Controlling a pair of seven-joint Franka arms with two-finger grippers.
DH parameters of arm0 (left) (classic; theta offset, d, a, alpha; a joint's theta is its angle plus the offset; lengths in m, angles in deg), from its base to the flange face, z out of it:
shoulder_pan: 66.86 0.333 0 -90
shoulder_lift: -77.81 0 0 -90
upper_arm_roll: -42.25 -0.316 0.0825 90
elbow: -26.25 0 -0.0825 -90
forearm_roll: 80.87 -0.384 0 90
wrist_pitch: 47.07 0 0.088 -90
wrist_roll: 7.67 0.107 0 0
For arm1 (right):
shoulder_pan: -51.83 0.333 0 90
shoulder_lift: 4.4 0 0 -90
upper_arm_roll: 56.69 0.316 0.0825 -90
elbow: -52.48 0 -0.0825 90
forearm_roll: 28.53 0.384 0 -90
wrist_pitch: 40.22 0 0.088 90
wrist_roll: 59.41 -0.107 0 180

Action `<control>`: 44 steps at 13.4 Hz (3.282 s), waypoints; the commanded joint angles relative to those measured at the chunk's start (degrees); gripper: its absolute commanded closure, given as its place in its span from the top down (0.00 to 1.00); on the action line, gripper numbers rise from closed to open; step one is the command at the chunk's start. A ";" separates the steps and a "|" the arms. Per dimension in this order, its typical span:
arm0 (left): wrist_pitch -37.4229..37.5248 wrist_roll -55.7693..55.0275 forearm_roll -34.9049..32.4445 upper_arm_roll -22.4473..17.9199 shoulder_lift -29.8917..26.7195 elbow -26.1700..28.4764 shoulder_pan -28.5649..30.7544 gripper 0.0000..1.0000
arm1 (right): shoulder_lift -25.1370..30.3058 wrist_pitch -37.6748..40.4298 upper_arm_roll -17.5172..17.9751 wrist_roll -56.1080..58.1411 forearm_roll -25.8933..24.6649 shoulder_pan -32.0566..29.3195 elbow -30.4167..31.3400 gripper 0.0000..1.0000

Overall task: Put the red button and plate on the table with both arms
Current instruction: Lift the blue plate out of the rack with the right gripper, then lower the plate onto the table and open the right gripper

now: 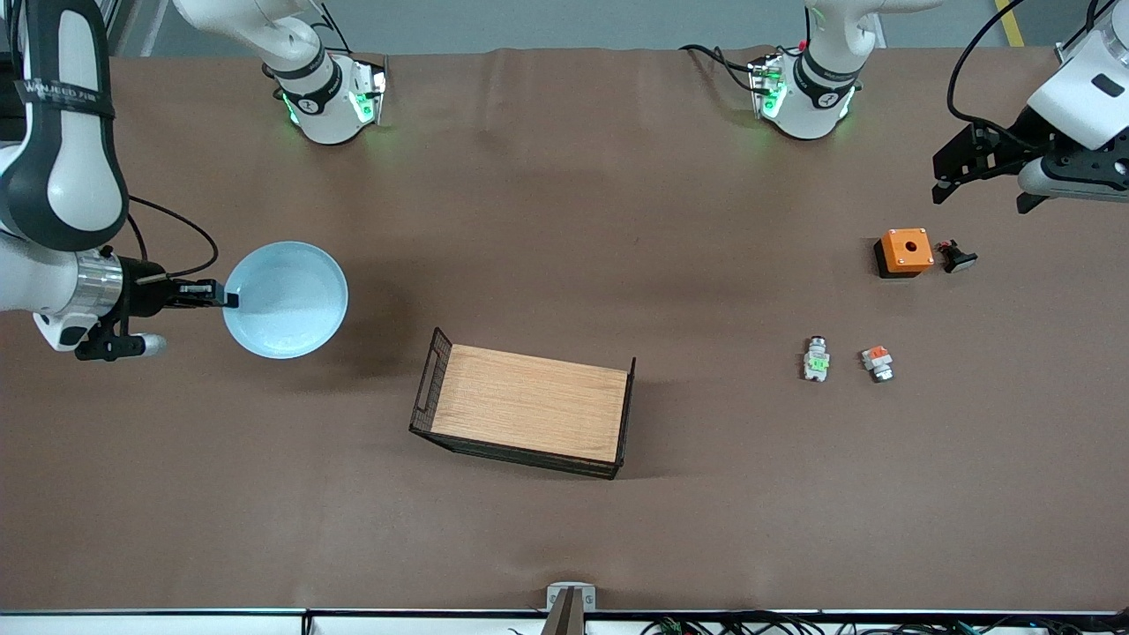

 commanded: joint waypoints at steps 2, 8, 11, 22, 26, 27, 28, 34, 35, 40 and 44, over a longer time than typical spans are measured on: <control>0.38 1.19 0.52 0.24 -1.31 0.67 0.29 1.00 | -2.51 -6.14 -0.35 13.95 0.43 -3.63 2.99 0.02; 0.29 0.40 0.08 0.25 -1.13 0.67 0.37 1.00 | -9.90 -12.82 -0.18 26.63 2.00 -7.42 2.99 0.02; 0.29 0.05 0.08 0.25 -1.05 0.67 0.37 1.00 | -14.20 -13.54 0.26 32.95 7.00 -9.78 2.64 0.02; 0.55 -1.62 0.08 1.04 -0.87 1.81 0.11 1.00 | -20.46 -18.54 1.14 40.09 12.47 -10.93 2.29 0.04; 0.64 -1.88 0.08 0.95 -0.87 1.99 0.37 1.00 | -21.25 -20.48 1.23 42.37 12.47 -10.94 2.20 0.07; 0.64 -1.88 0.08 0.77 -0.87 1.99 0.55 1.00 | -21.34 -20.57 1.23 42.37 12.47 -10.93 2.20 0.09; 0.64 -1.80 0.08 0.77 -0.78 1.99 1.24 1.00 | -21.42 -20.57 1.23 42.37 12.47 -10.93 2.02 0.10; 0.64 -1.80 0.16 0.69 -0.96 2.16 1.78 1.00 | -21.51 -19.87 1.23 41.33 12.29 -10.85 0.89 0.37; 0.64 -1.88 0.16 0.68 -0.96 2.25 1.78 1.00 | -21.08 -18.74 1.23 40.97 11.69 -10.67 -0.16 0.55; 0.64 -1.88 0.16 0.77 -0.96 2.16 1.69 1.00 | -18.97 -8.11 1.31 29.06 4.15 -10.15 -7.45 1.00; 0.64 -1.88 0.08 0.86 -1.22 1.99 1.69 1.00 | -16.34 5.77 3.94 7.79 -5.27 -8.04 -18.00 1.00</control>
